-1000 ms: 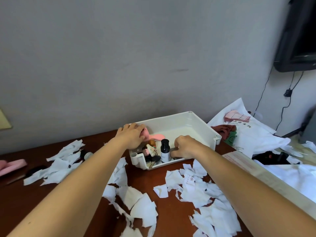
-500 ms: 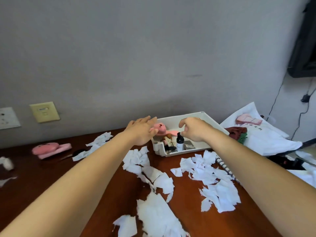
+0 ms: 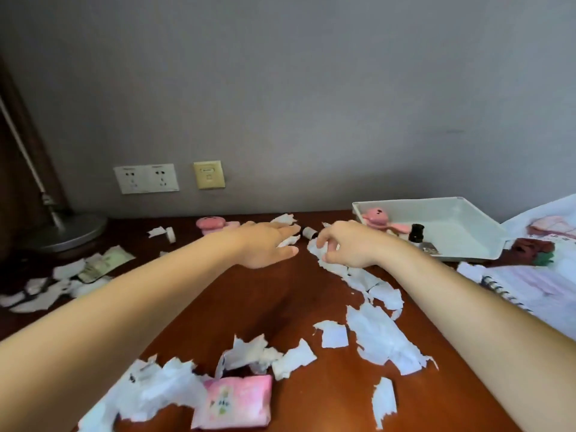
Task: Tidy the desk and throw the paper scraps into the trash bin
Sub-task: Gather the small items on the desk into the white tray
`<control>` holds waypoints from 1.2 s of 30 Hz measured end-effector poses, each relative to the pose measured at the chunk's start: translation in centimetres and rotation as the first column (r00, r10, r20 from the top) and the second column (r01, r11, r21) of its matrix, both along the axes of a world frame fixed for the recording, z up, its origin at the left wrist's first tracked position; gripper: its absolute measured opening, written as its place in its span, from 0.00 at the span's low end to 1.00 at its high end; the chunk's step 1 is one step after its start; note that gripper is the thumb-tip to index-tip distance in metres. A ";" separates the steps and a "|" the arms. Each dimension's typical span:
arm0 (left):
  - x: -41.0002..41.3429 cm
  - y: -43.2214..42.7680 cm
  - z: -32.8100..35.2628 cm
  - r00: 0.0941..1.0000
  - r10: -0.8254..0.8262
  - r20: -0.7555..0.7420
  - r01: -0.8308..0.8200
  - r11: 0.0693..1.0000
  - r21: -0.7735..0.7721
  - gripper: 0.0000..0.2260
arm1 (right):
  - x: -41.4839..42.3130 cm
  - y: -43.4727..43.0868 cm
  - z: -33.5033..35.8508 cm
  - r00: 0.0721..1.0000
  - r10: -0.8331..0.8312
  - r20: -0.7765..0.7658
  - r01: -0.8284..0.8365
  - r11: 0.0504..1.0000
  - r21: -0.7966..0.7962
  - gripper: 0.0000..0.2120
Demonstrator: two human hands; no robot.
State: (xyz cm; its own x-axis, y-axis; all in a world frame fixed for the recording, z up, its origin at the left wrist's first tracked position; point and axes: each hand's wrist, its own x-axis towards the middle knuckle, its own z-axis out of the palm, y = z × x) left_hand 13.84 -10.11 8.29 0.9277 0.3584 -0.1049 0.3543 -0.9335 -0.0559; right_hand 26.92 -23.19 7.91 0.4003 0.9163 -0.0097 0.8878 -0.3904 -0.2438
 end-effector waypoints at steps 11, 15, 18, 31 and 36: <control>-14.2 0.5 -5.1 0.986 0.131 -0.106 -0.142 0.985 -0.103 0.27 | -12.2 0.4 -3.4 0.934 0.307 -0.185 -0.333 0.934 -0.133 0.02; -18.0 1.2 -7.2 0.971 0.226 -0.083 -0.236 0.961 -0.144 0.27 | -14.5 0.1 -5.0 0.920 0.336 -0.200 -0.374 0.907 -0.196 0.12; -20.0 1.5 -8.3 0.955 0.293 -0.046 -0.296 0.938 -0.182 0.28 | -15.4 0.1 -6.1 0.925 0.333 -0.183 -0.371 0.898 -0.237 0.13; -22.0 2.5 -13.5 0.871 0.487 0.065 -0.474 0.868 -0.148 0.26 | -17.0 2.2 -6.5 0.965 0.262 -0.017 -0.261 0.949 -0.180 0.09; -21.5 4.3 -13.2 0.833 0.545 0.090 -0.538 0.838 -0.088 0.28 | -16.2 4.6 -6.9 0.972 0.227 -0.055 -0.230 0.971 -0.064 0.07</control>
State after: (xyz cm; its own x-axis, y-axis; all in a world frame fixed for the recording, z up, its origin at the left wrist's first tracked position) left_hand -7.66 -5.86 -4.86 0.5932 0.8033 -0.0520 0.8049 -0.5905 0.0591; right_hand 10.69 -18.62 1.00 0.1777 0.9799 -0.0904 0.9437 -0.1957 -0.2668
